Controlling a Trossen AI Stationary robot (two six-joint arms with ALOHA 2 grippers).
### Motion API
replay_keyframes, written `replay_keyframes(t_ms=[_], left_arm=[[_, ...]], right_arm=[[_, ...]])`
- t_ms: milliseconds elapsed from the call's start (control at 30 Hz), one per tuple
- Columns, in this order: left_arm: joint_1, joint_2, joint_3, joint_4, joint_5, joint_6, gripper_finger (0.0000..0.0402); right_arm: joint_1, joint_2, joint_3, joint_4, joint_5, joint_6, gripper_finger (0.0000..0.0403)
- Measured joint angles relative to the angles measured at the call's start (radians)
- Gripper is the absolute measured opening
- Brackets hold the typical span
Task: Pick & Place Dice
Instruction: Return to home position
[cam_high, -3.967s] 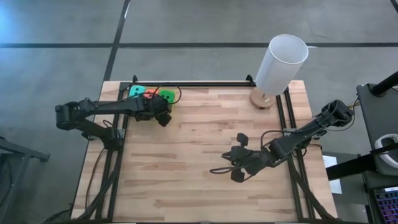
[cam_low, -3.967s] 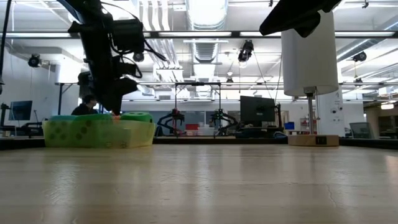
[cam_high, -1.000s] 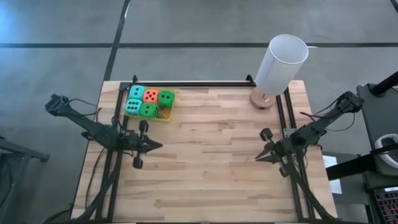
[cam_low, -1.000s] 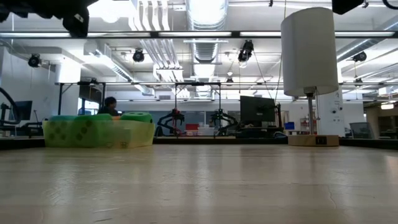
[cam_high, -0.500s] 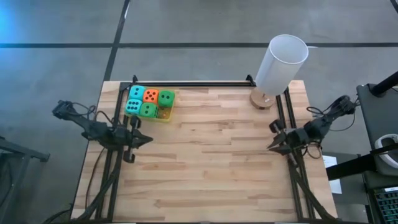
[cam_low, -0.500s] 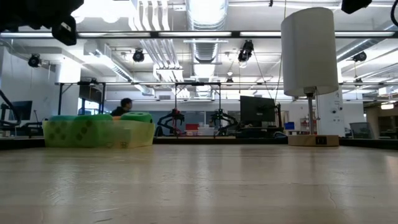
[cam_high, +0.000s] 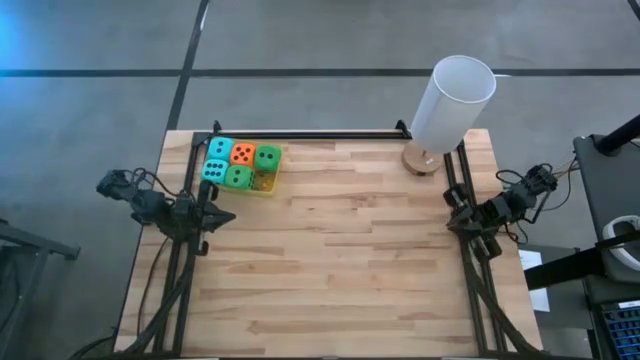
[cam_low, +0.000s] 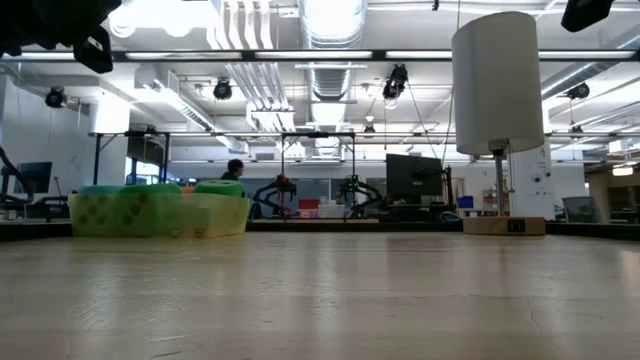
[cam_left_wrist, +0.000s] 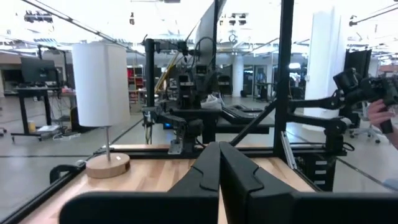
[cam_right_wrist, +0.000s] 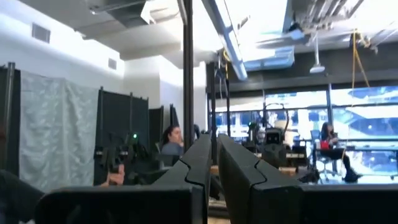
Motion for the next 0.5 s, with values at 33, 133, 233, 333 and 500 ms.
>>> replay_keyframes(t_ms=[33, 133, 233, 333, 500], left_arm=[[0.000, -0.013, 0.000, -0.008, -0.001, 0.005, 0.0003], [0.000, -0.018, 0.000, -0.016, -0.011, 0.022, 0.0003], [0.001, -0.018, 0.000, -0.017, -0.018, 0.032, 0.0003], [0.001, -0.018, -0.016, -0.018, -0.018, 0.031, 0.0003], [0.001, -0.018, -0.085, 0.008, -0.019, 0.012, 0.0003]], right_arm=[[0.000, -0.002, -0.004, 0.005, 0.002, -0.006, 0.0028], [0.000, -0.001, 0.004, -0.013, 0.003, -0.022, 0.0028], [0.000, -0.002, 0.018, -0.043, 0.019, -0.022, 0.0028], [0.000, 0.001, 0.006, -0.041, 0.024, -0.014, 0.0028], [0.000, 0.000, -0.060, -0.045, 0.028, 0.001, 0.0028]])
